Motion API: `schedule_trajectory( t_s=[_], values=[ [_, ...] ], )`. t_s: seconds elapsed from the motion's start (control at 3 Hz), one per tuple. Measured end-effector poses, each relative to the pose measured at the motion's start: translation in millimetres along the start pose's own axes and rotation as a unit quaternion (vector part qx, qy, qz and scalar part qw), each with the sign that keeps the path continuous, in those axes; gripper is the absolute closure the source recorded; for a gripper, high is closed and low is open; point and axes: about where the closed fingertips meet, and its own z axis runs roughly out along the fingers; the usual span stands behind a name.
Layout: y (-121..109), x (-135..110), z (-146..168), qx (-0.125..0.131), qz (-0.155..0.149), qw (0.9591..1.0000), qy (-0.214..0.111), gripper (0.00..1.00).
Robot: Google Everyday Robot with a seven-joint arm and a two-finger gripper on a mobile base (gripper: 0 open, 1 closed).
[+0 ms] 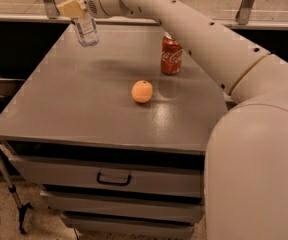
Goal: Pick blue plastic bottle
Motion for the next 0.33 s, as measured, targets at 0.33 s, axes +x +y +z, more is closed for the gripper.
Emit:
schedule_trajectory(
  t_s=[0.33],
  values=[
    [0.1,0.1,0.1,0.0,0.0,1.0,0.0,1.0]
  ],
)
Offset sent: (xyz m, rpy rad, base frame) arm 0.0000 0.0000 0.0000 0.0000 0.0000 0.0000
